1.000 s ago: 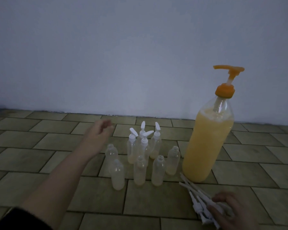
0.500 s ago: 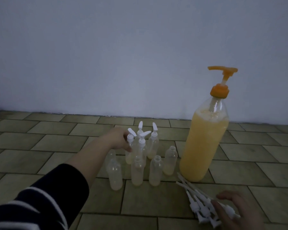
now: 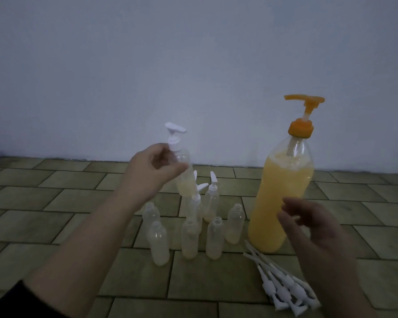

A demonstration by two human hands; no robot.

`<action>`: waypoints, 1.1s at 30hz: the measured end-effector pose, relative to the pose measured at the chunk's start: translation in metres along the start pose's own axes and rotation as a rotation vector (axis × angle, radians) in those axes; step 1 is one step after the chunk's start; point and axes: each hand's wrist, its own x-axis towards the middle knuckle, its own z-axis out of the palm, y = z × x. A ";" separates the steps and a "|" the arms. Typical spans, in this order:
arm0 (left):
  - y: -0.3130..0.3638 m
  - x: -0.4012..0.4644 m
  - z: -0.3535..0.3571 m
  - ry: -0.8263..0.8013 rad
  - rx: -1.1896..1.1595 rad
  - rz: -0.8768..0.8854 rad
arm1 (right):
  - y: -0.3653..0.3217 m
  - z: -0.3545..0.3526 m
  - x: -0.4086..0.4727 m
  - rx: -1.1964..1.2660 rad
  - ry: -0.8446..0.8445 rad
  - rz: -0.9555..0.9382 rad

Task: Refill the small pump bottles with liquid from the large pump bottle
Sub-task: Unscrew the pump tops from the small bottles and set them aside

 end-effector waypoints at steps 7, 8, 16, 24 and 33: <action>0.005 -0.058 0.044 -0.188 -0.188 -0.050 | -0.080 0.043 0.044 0.266 -0.298 0.123; 0.004 -0.062 0.047 -0.203 -0.194 -0.042 | -0.081 0.048 0.045 0.232 -0.305 0.120; 0.001 -0.072 0.043 -0.309 -0.219 -0.032 | -0.074 0.036 0.055 0.350 -0.596 0.187; -0.001 -0.071 0.044 -0.294 -0.238 -0.017 | -0.069 0.031 0.060 0.294 -0.493 0.182; -0.002 -0.070 0.046 -0.305 -0.224 -0.017 | -0.065 0.029 0.057 0.221 -0.451 0.093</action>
